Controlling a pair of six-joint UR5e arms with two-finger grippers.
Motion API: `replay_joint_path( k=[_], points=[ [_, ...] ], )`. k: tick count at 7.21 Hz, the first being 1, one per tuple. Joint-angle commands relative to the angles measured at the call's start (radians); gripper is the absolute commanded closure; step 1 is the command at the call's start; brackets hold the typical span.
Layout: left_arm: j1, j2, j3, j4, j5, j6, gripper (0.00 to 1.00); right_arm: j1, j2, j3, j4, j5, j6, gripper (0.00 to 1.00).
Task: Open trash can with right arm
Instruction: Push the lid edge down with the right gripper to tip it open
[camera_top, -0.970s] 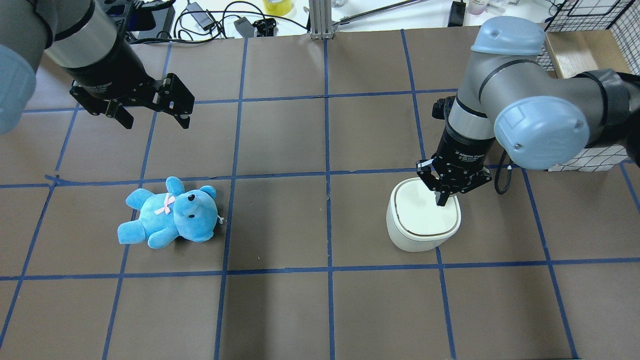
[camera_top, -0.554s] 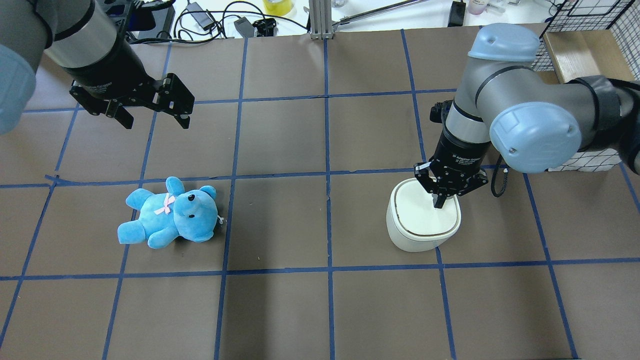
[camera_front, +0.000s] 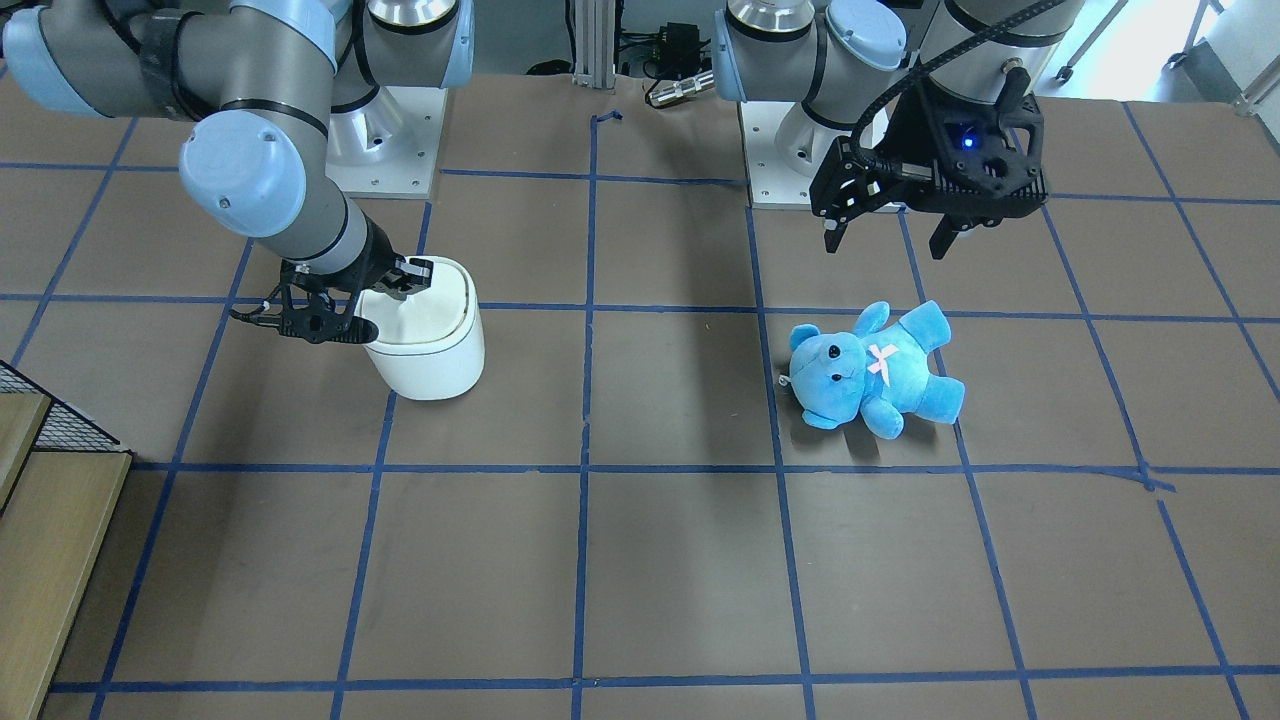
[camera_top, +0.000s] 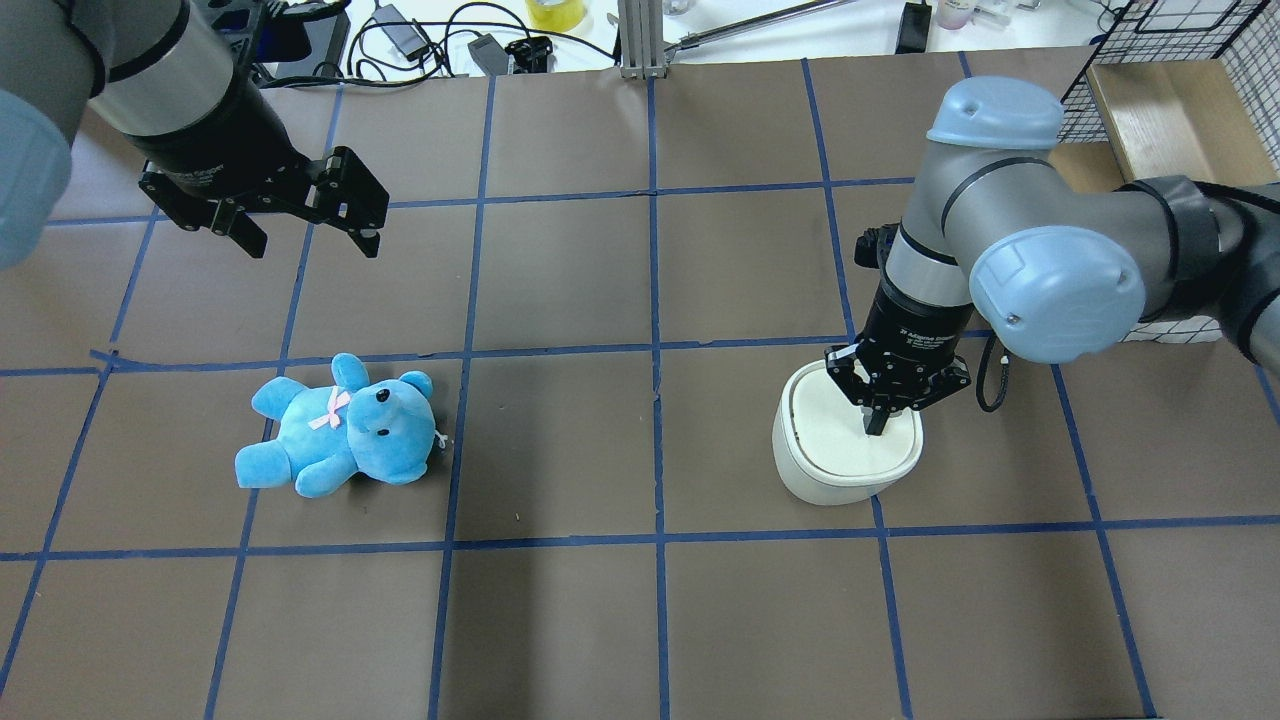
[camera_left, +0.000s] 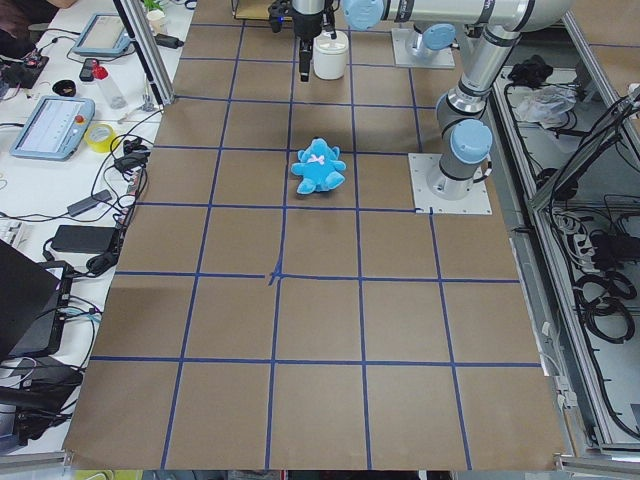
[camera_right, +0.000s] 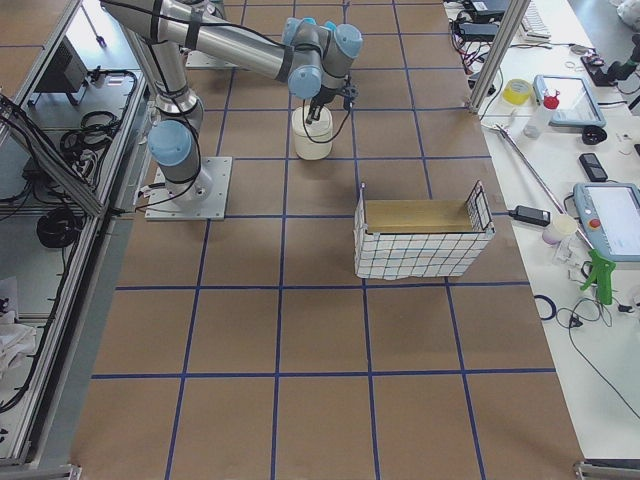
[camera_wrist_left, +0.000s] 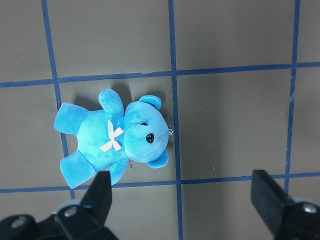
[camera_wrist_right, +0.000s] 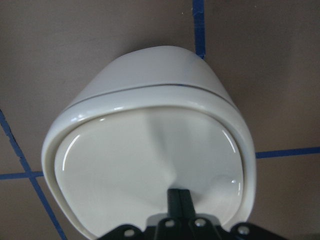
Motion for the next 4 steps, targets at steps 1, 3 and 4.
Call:
replay_joint_path(
  k=[1, 3, 4],
  points=[
    [0.0, 0.0, 0.0, 0.0, 0.0, 0.0, 0.0, 0.0, -0.006, -0.01, 0.002, -0.001, 0.016, 1.0],
    [0.0, 0.0, 0.0, 0.0, 0.0, 0.0, 0.0, 0.0, -0.02, -0.081, 0.089, 0.011, 0.031, 1.0],
    [0.0, 0.0, 0.0, 0.0, 0.0, 0.0, 0.0, 0.0, -0.02, -0.131, 0.155, 0.019, 0.031, 1.0]
  ],
)
